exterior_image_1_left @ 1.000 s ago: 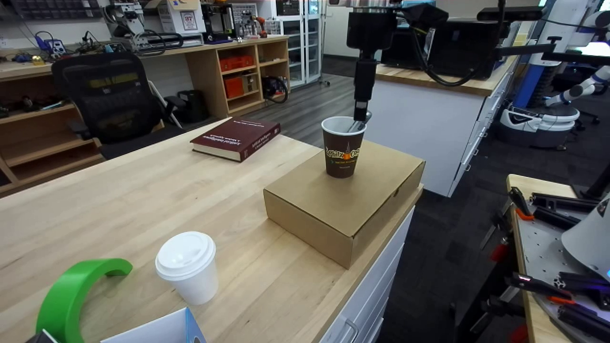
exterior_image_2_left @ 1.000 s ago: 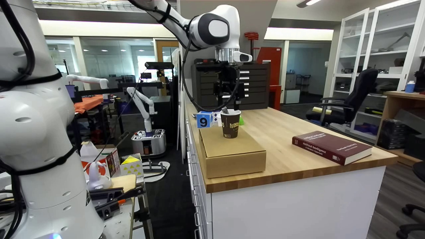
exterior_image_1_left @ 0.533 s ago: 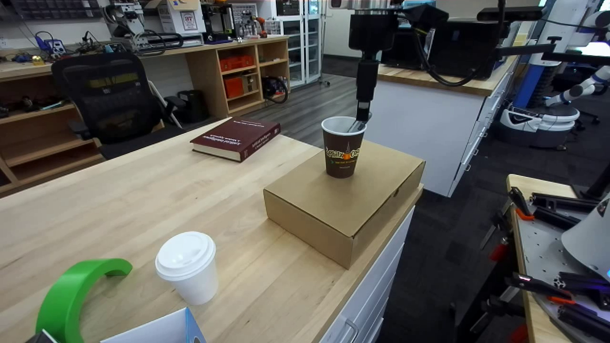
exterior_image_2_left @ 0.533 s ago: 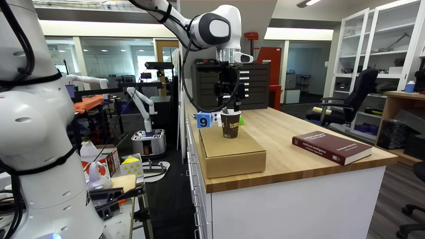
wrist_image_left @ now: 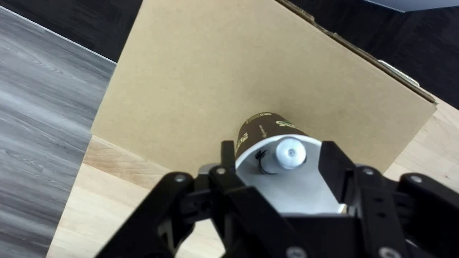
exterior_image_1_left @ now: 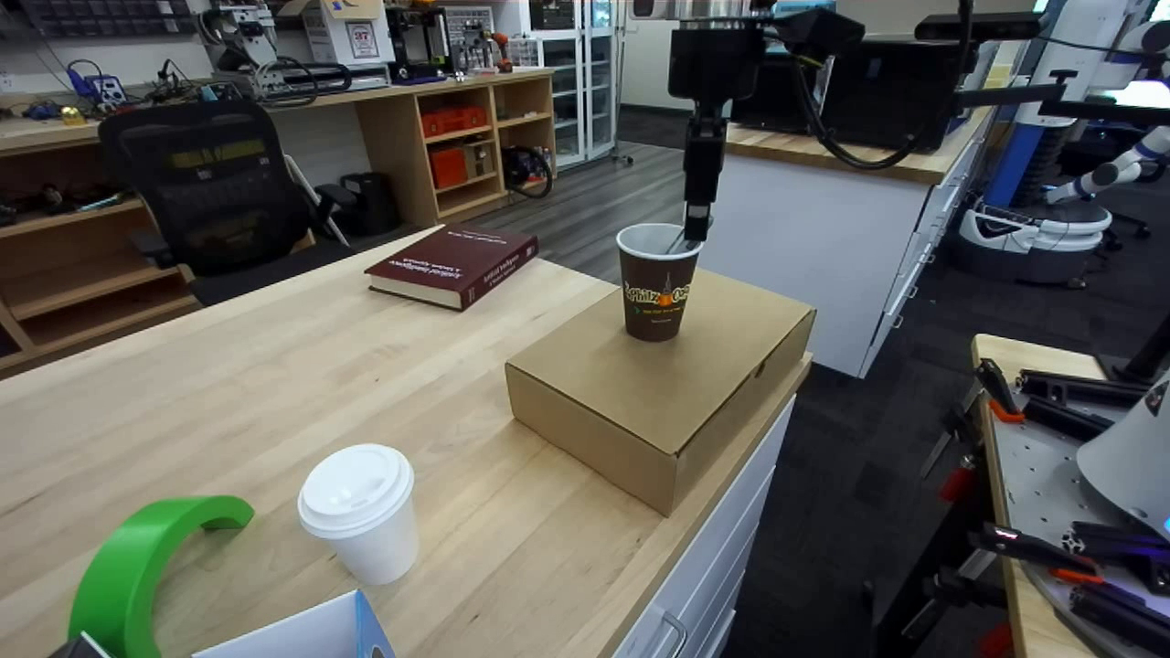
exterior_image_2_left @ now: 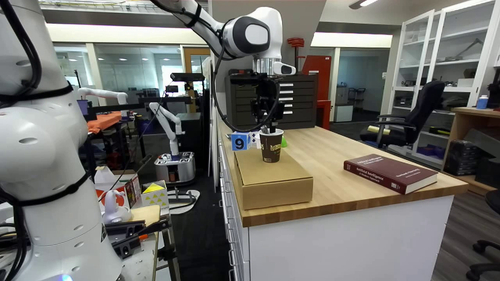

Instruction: Remove the marker from the mug cup and put it on the box

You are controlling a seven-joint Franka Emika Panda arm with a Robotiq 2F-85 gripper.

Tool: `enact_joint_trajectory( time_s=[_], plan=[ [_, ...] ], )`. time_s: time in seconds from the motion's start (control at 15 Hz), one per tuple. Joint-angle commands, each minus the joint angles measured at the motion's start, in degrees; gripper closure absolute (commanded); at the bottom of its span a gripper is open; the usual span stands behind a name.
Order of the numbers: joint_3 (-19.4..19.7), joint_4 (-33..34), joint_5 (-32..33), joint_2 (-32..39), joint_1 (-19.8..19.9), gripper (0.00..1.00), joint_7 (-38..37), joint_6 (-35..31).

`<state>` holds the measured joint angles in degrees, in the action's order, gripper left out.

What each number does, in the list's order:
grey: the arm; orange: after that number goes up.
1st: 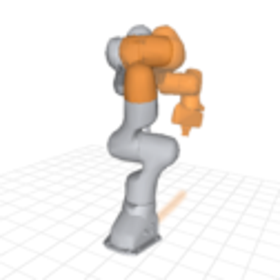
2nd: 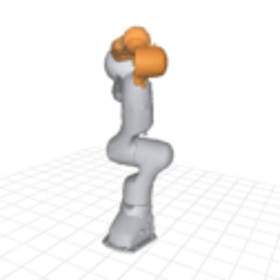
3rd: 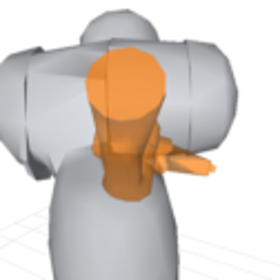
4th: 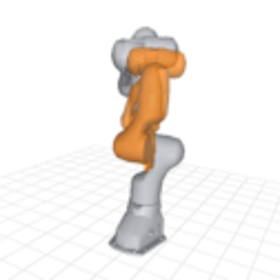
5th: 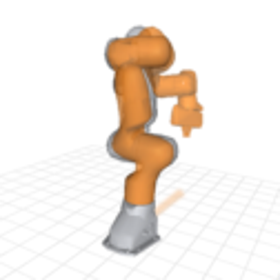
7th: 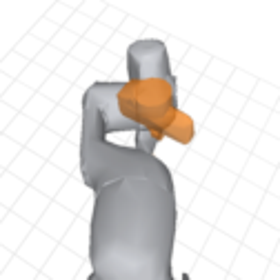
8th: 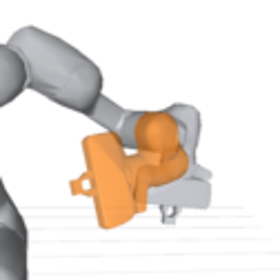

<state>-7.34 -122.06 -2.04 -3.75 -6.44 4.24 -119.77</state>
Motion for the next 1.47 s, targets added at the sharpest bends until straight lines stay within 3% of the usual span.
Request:
enact_joint_trajectory(
  time_s=[0.0,0.33,0.47,1.4],
  plan=[
    [-0.2,0.0,-0.8,-0.5,-0.7,0.68,-1.0,1.9],
    [-0.4,-0.4,-0.5,-1.3,-0.9,0.98,-1.4,2.8],
    [-0.5,-0.6,-0.3,-2.1,-0.9,0.93,-1.8,3.5],
    [-1.2,0.4,6.0,-14.2,-0.3,0.93,-5.9,9.0]
  ],
)
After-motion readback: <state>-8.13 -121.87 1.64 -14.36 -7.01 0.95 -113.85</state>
